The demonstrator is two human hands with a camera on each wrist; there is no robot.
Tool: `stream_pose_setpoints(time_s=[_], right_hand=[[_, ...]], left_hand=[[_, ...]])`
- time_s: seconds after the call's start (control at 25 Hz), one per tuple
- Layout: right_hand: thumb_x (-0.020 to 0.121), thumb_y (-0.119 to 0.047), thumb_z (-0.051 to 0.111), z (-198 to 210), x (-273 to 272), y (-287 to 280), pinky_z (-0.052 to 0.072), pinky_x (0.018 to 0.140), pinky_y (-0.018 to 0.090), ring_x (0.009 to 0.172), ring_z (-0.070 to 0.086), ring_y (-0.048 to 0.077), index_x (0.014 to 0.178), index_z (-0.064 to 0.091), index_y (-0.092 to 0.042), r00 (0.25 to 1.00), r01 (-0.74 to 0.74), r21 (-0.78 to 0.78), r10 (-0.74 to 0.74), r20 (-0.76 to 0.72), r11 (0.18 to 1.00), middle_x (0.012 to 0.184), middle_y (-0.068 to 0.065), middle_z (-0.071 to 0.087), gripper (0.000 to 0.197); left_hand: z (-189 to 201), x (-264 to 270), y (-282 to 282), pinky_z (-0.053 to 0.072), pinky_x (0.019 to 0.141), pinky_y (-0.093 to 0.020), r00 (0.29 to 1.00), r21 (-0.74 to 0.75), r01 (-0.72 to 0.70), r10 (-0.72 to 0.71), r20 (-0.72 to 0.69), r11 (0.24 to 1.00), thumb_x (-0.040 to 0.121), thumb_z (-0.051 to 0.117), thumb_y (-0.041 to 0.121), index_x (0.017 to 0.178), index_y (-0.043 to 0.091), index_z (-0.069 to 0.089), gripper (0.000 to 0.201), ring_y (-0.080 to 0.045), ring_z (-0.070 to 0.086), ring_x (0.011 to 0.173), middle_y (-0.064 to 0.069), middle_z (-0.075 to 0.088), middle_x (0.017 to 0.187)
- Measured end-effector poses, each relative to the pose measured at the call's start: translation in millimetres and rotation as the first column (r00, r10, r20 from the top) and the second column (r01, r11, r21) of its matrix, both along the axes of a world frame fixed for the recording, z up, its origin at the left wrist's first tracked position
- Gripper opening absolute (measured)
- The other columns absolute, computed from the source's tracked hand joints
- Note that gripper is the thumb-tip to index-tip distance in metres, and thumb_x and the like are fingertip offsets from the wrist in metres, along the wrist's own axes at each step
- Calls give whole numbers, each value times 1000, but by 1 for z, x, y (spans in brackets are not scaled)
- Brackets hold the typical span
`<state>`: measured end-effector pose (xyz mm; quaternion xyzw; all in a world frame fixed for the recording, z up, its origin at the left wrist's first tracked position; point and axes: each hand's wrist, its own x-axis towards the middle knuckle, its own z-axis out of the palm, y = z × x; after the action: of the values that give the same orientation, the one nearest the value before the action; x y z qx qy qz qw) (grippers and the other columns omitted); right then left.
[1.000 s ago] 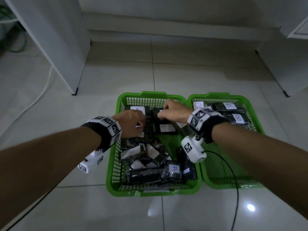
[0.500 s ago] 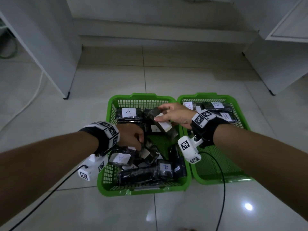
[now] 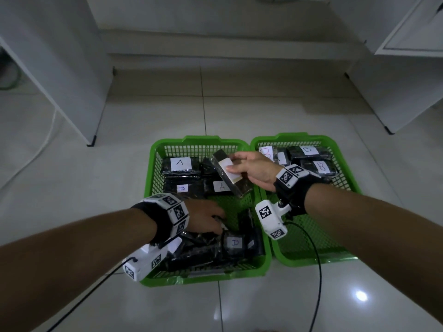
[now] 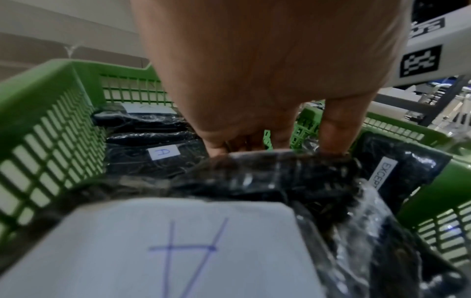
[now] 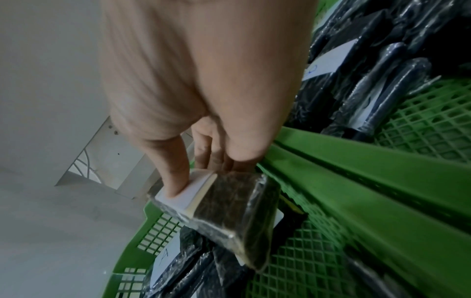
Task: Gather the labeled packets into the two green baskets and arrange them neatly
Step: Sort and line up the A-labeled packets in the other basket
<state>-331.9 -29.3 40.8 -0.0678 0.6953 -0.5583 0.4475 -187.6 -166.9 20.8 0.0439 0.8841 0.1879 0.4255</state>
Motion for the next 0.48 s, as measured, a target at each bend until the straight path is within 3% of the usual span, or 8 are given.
stream_pose_setpoints(time_s=[0.12, 0.2, 0.28, 0.36, 0.4, 0.48], right_hand=[[87, 5, 72, 0, 3, -2, 58, 91, 30, 109, 69, 24, 127, 62, -4, 999, -2, -15, 1, -55, 1000, 123, 16, 70, 43], [89, -1, 72, 0, 2, -9, 57, 96, 35, 112, 69, 26, 128, 63, -11, 993, -26, 4, 27, -113, 1000, 121, 11, 71, 42], [93, -10, 71, 1, 0, -18, 58, 94, 39, 107, 71, 27, 132, 63, -15, 979, -29, 88, 46, -200, 996, 118, 8, 71, 40], [93, -21, 70, 5, -3, -25, 57, 92, 44, 100, 70, 28, 122, 70, -13, 958, -43, 145, 82, -276, 988, 111, 7, 72, 30], [91, -26, 71, 8, -5, -28, 56, 90, 43, 97, 69, 28, 114, 72, -10, 951, -59, 151, 101, -293, 987, 106, 7, 73, 28], [83, -21, 77, 17, -11, -31, 57, 81, 40, 95, 70, 27, 110, 73, -9, 937, -55, 178, 112, -329, 983, 103, 6, 74, 30]], left_hand=[[-2, 6, -1, 20, 117, -49, 999, 6, 13, -13, -49, 1000, 92, 45, 60, 142, 40, 43, 54, -26, 23, 144, 4, 37, 151], [3, 12, -10, 35, 113, -43, 982, 153, -73, 98, -162, 985, 95, 49, 52, 132, 34, 57, 42, -18, 44, 132, 6, 52, 140], [12, 15, -28, 55, 90, -35, 882, 255, -166, 259, -394, 953, 94, 55, 37, 107, 28, 69, 21, -12, 65, 101, 9, 67, 108], [16, 12, -56, 58, 75, -34, 709, 191, -212, 286, -645, 958, 92, 54, 23, 90, 21, 68, 15, -14, 65, 82, 6, 67, 87], [18, 9, -71, 57, 74, -37, 621, 138, -241, 262, -738, 961, 90, 52, 22, 88, 19, 67, 16, -16, 63, 82, 4, 67, 84], [24, 4, -98, 52, 88, -42, 550, 3, -293, 171, -817, 956, 86, 48, 26, 97, 20, 66, 22, -22, 60, 99, 1, 68, 97]])
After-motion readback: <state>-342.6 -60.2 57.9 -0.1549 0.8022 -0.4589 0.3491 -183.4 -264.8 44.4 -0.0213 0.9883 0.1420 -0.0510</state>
